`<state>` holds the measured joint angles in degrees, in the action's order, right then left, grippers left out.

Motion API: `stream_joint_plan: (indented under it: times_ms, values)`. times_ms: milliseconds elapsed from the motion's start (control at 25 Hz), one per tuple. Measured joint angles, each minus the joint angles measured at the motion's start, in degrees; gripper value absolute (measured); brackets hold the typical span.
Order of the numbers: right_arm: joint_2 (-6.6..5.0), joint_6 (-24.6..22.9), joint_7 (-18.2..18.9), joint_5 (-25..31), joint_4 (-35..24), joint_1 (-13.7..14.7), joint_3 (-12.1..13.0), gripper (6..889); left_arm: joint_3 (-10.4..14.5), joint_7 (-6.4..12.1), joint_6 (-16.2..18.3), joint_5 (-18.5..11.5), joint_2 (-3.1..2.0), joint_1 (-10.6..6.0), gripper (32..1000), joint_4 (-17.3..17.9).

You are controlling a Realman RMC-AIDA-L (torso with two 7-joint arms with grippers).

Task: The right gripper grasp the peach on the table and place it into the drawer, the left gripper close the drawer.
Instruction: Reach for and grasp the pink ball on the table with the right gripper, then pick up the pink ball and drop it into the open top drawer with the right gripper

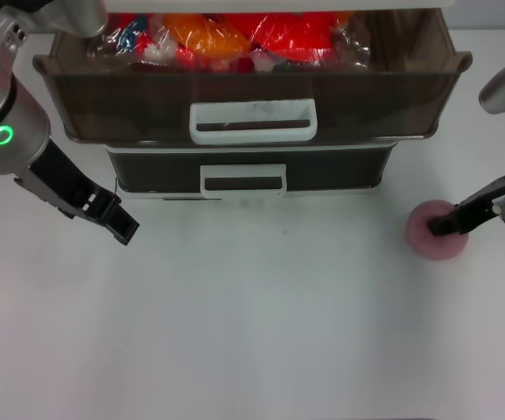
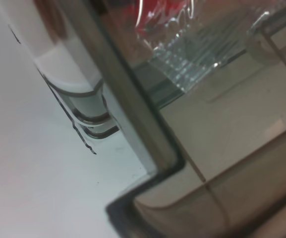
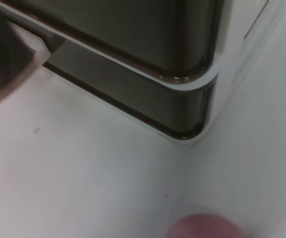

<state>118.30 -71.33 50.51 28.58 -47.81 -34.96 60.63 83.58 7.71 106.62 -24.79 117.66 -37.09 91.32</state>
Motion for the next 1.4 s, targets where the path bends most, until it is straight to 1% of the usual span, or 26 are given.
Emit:
stream_joint_plan:
  times_ms: [200,440,720,840,920,1040,1120,1160,1240,1280,1360,1400]
  values:
    - [-0.08,-0.39,1.38,2.01,0.00,0.13,0.07,297,0.00,-0.02,0.16,0.00,-0.03,0.01,815,0.04]
    - [-0.14,-0.43,1.71,2.46,0.00,0.16,0.25,116,0.00,-0.05,0.23,0.00,-0.06,-0.02,815,0.08]
    - [-0.18,-0.65,1.86,2.46,-0.09,0.16,0.34,101,0.00,-0.06,0.25,0.00,-0.06,-0.01,815,0.09]
    - [-0.18,-2.27,1.87,2.46,-1.00,0.22,0.12,94,0.00,-0.06,0.26,0.00,-0.06,-0.02,815,0.09]
    - [-0.20,-4.63,1.87,2.44,-3.27,0.58,0.05,92,0.00,-0.06,0.25,0.00,-0.06,0.01,815,0.09]
    - [-0.27,-9.76,1.14,2.35,-9.84,2.05,-0.35,91,0.00,-0.07,0.25,0.00,-0.06,0.04,815,0.09]
    - [-0.31,-13.99,0.20,2.14,-15.92,3.07,-2.44,91,0.00,-0.06,0.23,0.00,-0.07,0.09,815,0.08]
    - [-0.50,-15.99,-0.12,2.06,-19.29,3.37,-4.19,91,0.00,-0.06,0.22,0.00,-0.10,0.12,815,0.09]
    - [-0.79,-20.43,-0.25,2.04,-25.35,3.55,-8.37,90,0.00,-0.05,0.20,0.00,-0.14,0.15,815,0.08]
    - [-1.12,-23.11,-0.25,2.03,-28.85,3.53,-11.11,90,0.00,0.00,0.19,0.00,-0.15,0.15,815,0.08]
    - [-1.78,-27.01,-0.31,2.02,-34.03,3.19,-15.18,90,0.00,0.03,0.18,0.00,-0.15,0.11,815,0.08]
    - [-2.22,-28.61,-0.44,2.07,-36.09,2.91,-16.78,90,0.00,0.04,0.17,0.00,-0.15,0.06,815,0.08]
